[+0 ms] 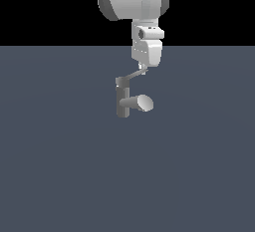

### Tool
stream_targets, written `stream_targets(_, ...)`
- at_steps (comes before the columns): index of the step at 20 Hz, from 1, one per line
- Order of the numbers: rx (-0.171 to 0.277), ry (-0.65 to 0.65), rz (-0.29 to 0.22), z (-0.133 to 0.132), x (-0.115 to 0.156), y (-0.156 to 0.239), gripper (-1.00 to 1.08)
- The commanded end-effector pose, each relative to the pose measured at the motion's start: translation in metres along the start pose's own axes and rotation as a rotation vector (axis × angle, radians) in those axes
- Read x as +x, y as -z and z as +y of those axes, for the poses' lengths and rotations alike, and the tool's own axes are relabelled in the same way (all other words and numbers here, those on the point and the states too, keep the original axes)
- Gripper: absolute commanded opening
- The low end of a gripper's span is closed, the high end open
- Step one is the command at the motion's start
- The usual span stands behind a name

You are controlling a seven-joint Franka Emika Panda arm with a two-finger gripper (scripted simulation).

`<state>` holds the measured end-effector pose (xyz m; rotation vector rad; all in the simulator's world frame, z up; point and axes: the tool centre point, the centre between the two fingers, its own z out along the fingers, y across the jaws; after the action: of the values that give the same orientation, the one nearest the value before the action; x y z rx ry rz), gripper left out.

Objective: Turn on the faucet by rotating a designated handle.

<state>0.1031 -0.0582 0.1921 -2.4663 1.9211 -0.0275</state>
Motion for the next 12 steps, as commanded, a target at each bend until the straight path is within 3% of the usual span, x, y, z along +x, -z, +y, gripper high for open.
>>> stream_targets(1, -0.023, -0.01, -0.004, 0.016, 0.006, -0.01, -1.0)
stream_targets(6, -0.023, -0.01, -0.004, 0.028, 0.007, -0.01, -1.0)
stream_targets(7, 0.007, 0.007, 0.001, 0.013, -0.003, 0.004, -1.0)
stream_targets(12, 0.001, 0.004, 0.0, 0.026, -0.01, 0.001, -1.0)
